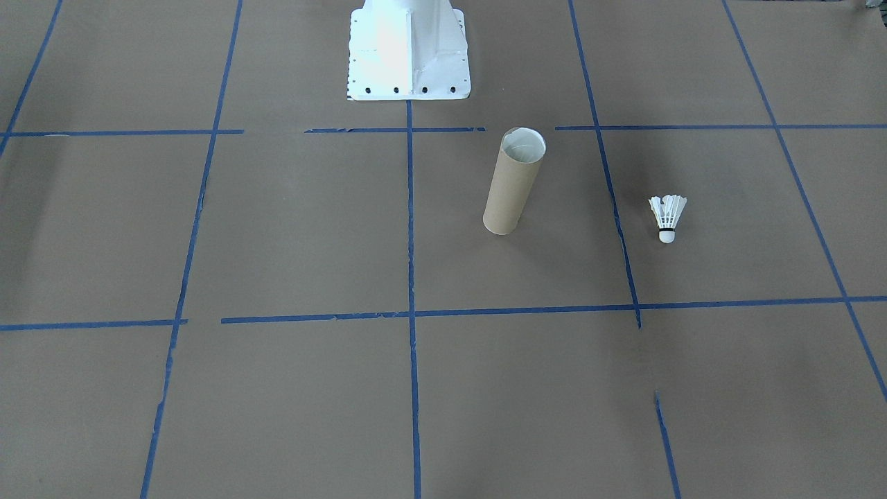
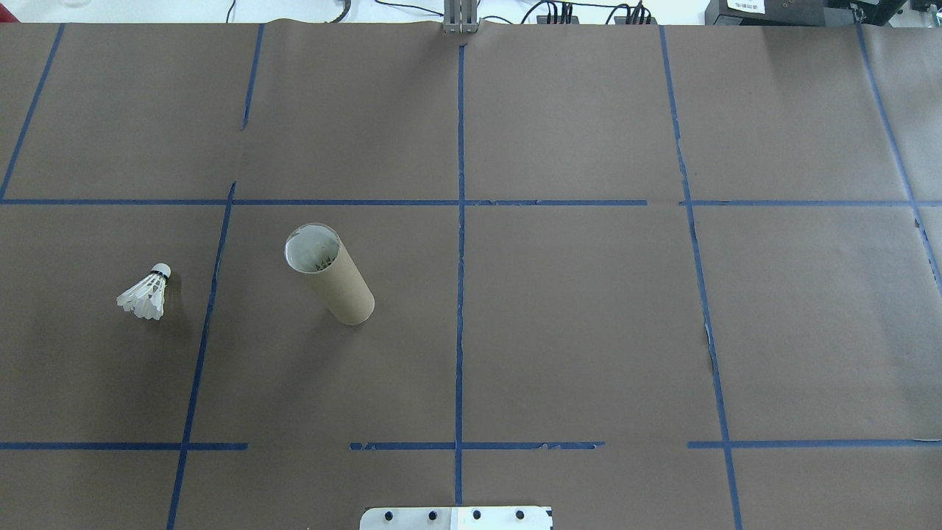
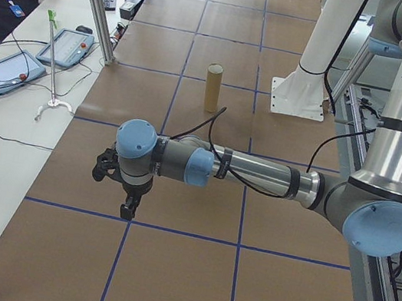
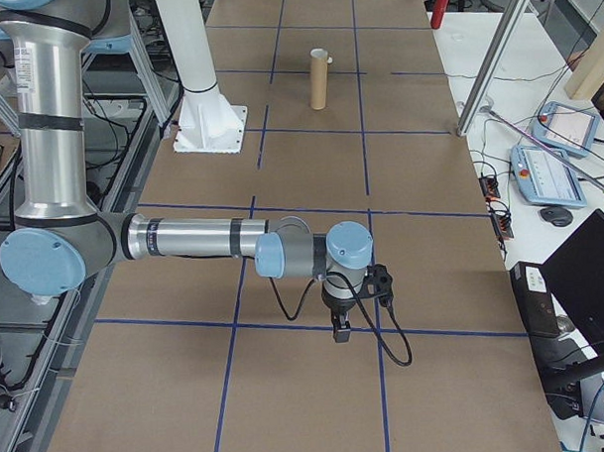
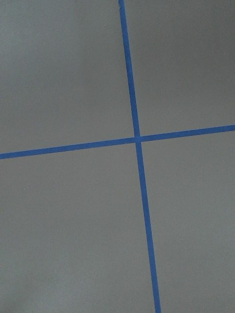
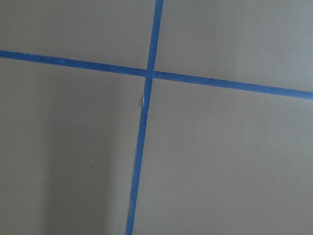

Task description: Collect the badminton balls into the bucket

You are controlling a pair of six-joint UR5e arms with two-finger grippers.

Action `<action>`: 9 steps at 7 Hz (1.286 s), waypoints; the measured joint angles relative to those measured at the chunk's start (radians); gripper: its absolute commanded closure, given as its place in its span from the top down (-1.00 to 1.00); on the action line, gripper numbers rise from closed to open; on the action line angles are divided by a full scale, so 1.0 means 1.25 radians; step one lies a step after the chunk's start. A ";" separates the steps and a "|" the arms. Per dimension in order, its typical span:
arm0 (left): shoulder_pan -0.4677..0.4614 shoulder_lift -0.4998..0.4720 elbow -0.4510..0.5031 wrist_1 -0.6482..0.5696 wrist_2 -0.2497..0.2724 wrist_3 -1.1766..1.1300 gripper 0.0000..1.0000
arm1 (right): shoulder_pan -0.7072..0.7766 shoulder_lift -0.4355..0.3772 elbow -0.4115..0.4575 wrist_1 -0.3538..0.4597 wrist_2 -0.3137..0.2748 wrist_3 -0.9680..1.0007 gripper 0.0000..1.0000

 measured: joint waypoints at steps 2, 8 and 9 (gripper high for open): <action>0.000 -0.002 -0.005 0.000 0.000 -0.001 1.00 | 0.000 0.000 0.000 0.000 0.000 0.000 1.00; 0.013 -0.094 -0.002 -0.124 0.072 -0.051 1.00 | 0.000 0.000 0.000 0.000 0.000 0.000 1.00; 0.025 -0.079 0.004 -0.212 0.075 -0.155 1.00 | 0.000 0.000 0.000 0.000 0.000 0.000 1.00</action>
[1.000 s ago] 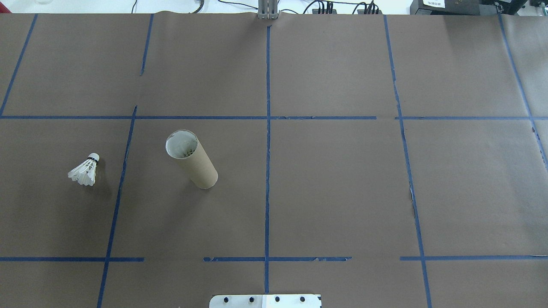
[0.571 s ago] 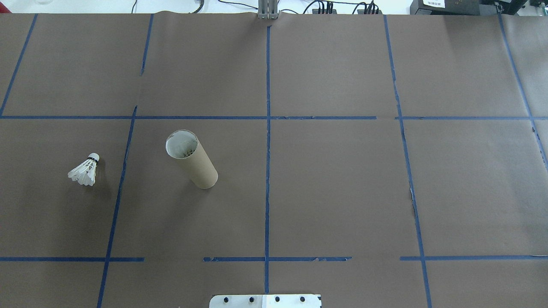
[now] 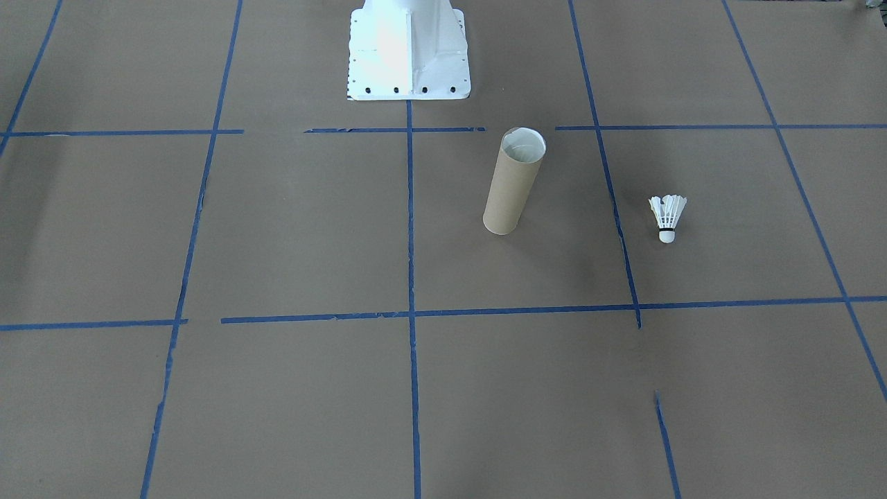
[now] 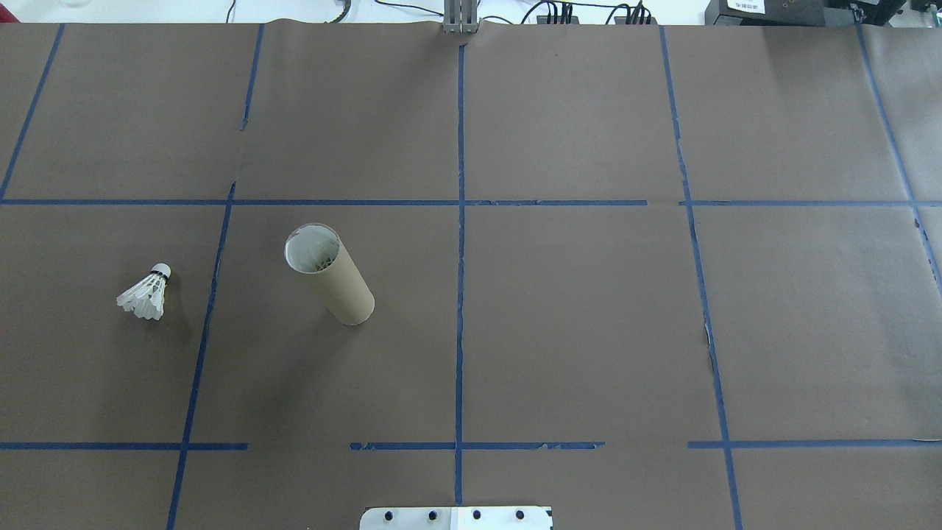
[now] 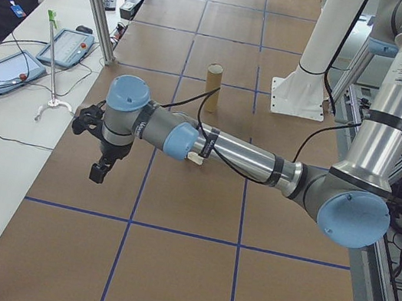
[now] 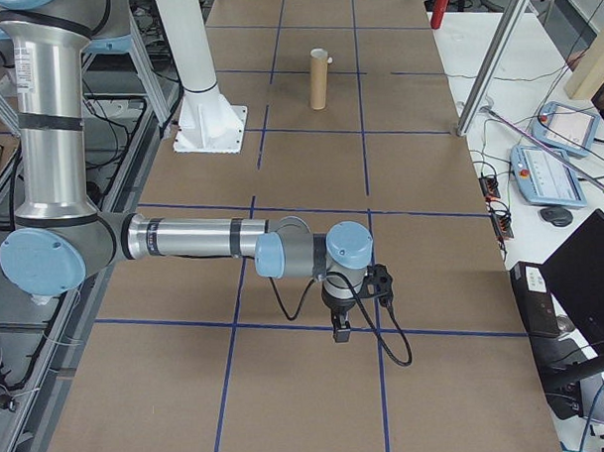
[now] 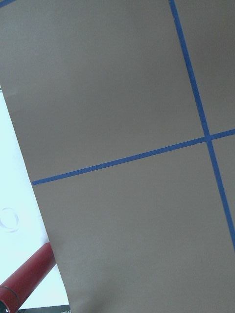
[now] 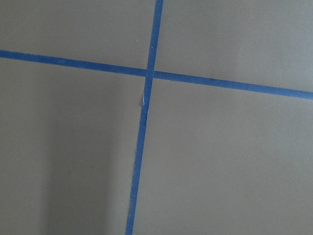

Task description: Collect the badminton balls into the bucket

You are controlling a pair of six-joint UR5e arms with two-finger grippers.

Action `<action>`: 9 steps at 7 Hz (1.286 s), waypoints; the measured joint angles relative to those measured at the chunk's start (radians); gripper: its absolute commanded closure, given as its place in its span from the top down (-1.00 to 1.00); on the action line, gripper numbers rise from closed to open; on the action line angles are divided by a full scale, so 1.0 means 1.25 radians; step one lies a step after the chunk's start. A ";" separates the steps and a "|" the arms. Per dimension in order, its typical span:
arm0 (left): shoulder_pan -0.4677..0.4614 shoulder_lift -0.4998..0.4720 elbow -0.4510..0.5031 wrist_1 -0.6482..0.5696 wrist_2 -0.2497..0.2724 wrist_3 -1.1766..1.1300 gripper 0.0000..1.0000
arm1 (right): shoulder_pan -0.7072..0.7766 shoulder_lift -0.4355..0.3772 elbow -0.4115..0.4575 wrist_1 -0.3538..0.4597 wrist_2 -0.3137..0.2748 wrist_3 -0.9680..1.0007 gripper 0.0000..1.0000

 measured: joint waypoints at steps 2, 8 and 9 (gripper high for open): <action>0.097 0.069 0.003 -0.239 0.007 -0.266 1.00 | 0.000 0.000 0.000 0.000 0.000 0.000 1.00; 0.429 0.293 -0.118 -0.697 0.152 -1.119 1.00 | 0.000 0.000 0.000 0.000 0.000 0.000 1.00; 0.491 0.309 -0.156 -0.701 0.198 -1.246 1.00 | 0.000 0.000 0.000 0.000 0.000 0.000 1.00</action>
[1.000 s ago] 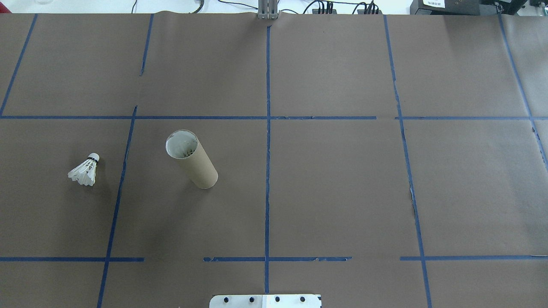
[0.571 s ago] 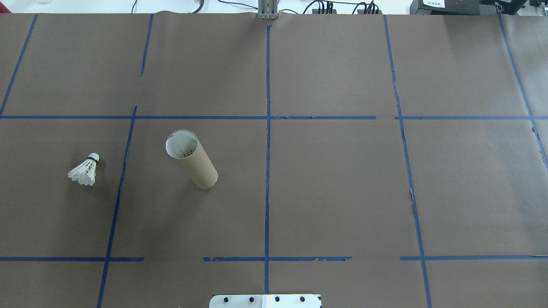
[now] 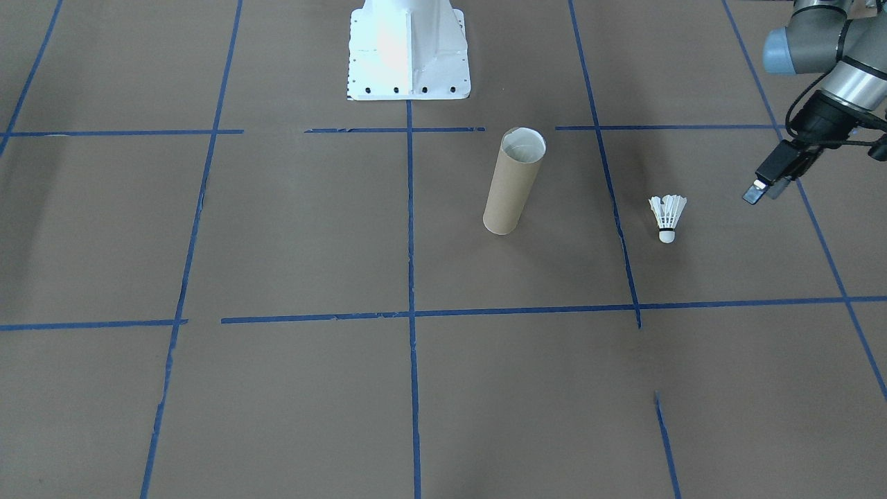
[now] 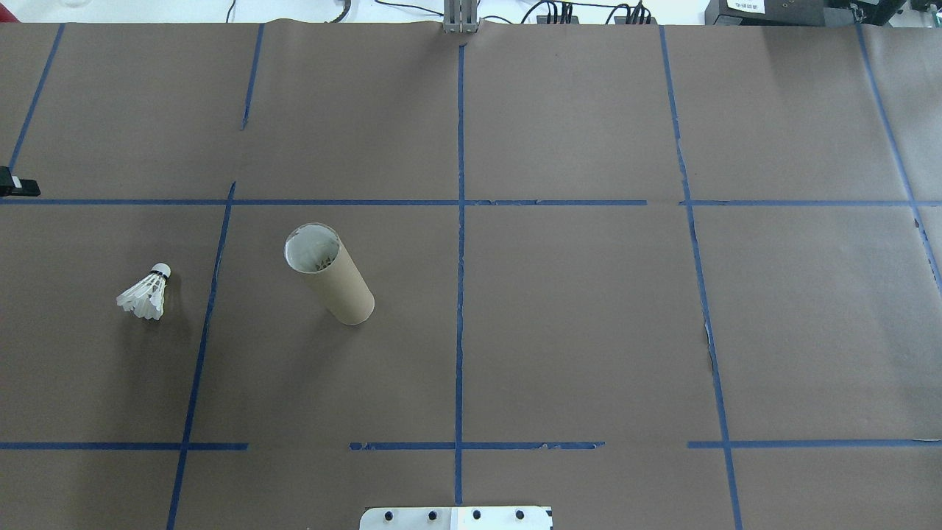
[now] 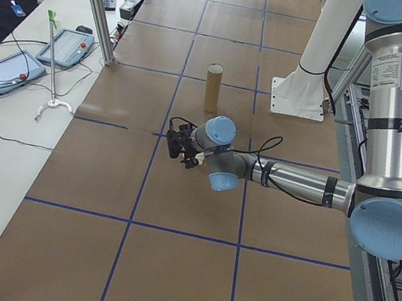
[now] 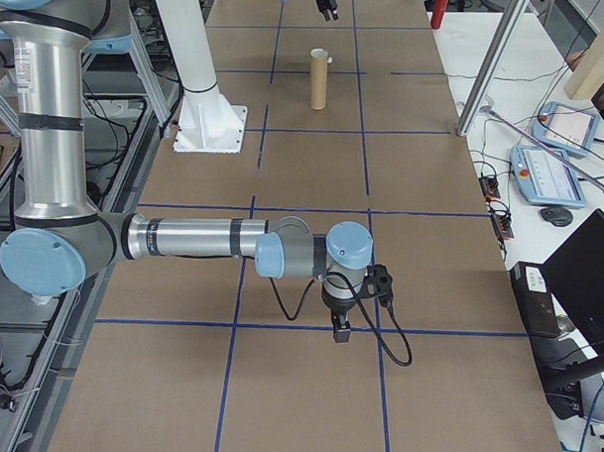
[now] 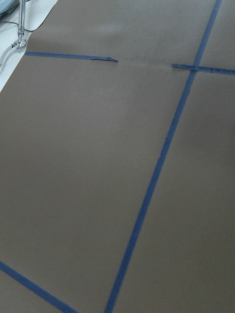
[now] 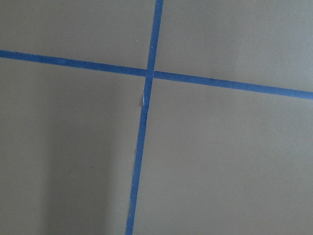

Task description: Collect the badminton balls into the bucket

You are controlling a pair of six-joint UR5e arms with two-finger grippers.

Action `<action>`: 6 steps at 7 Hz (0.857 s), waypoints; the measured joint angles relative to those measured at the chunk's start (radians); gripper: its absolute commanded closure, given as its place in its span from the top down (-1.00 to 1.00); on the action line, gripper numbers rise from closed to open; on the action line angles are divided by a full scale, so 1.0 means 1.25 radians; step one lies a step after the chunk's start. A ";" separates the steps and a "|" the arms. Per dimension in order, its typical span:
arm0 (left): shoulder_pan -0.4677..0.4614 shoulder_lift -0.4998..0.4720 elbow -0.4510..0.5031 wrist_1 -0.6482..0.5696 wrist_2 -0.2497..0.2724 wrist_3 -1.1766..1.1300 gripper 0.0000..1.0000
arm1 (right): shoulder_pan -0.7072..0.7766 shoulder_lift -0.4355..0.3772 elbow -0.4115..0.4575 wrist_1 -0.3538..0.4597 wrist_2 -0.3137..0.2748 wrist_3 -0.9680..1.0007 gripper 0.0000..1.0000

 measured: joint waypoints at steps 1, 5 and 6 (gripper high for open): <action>0.066 0.006 -0.021 -0.001 0.058 -0.134 1.00 | 0.000 0.000 0.000 0.000 0.000 0.000 1.00; 0.221 0.009 -0.019 0.004 0.182 -0.418 1.00 | 0.000 0.000 0.000 0.000 0.000 0.000 1.00; 0.230 0.008 -0.010 0.004 0.184 -0.427 0.81 | 0.000 0.000 0.000 0.000 0.000 0.000 1.00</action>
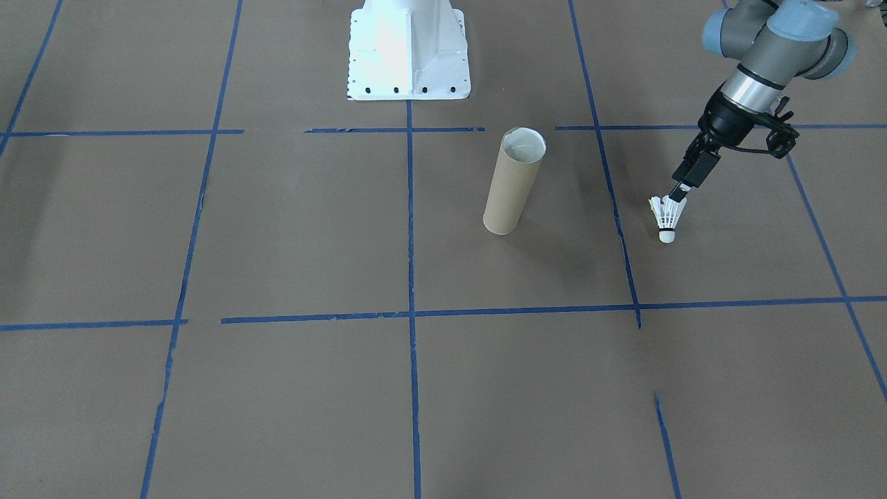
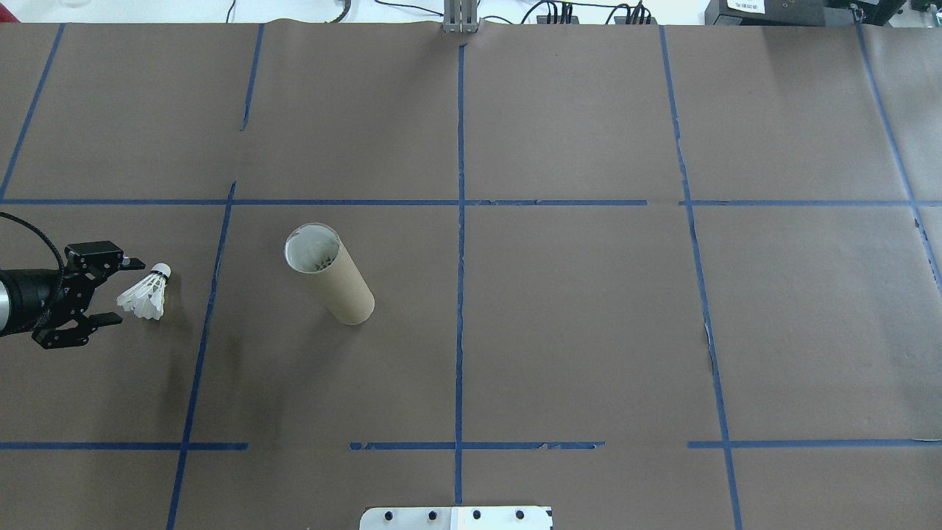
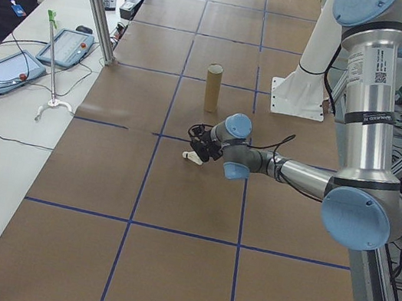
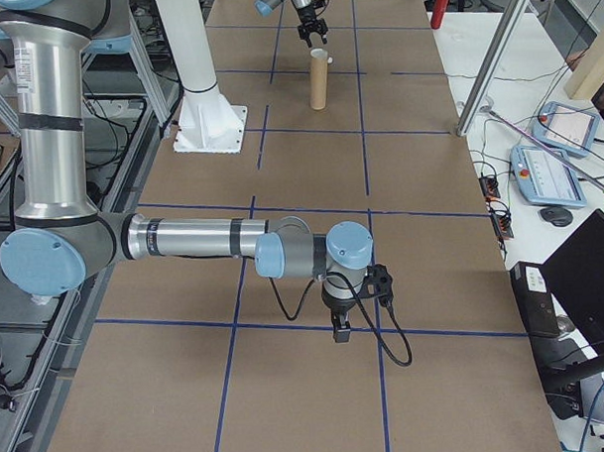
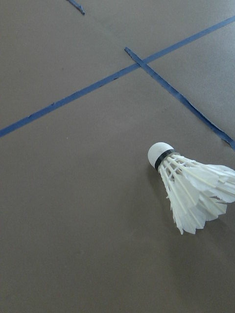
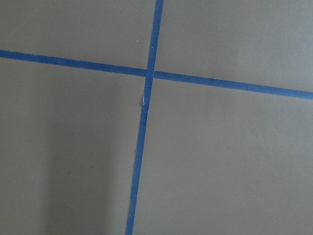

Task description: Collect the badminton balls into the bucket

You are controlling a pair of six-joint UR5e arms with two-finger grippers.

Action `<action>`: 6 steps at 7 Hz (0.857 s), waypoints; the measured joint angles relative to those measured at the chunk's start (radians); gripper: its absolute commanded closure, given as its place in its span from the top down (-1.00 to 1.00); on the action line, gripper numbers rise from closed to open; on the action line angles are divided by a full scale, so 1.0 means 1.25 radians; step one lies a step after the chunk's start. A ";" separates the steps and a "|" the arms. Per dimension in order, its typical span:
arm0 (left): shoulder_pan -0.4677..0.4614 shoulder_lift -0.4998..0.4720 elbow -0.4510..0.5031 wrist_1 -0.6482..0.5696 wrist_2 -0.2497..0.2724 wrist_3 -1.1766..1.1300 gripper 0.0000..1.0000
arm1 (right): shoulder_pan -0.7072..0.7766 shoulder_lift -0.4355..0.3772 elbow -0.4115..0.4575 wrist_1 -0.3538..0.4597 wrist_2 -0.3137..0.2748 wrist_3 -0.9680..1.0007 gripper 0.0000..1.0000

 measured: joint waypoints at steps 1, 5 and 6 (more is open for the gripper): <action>0.005 -0.001 0.006 0.000 0.005 -0.006 0.44 | 0.000 0.000 0.000 0.000 0.000 0.000 1.00; 0.008 -0.014 0.030 0.000 0.029 -0.063 -0.36 | 0.000 0.000 0.000 0.000 0.000 0.000 1.00; 0.008 -0.014 0.030 0.000 0.030 -0.066 -0.56 | 0.000 0.000 0.000 0.000 0.000 0.000 1.00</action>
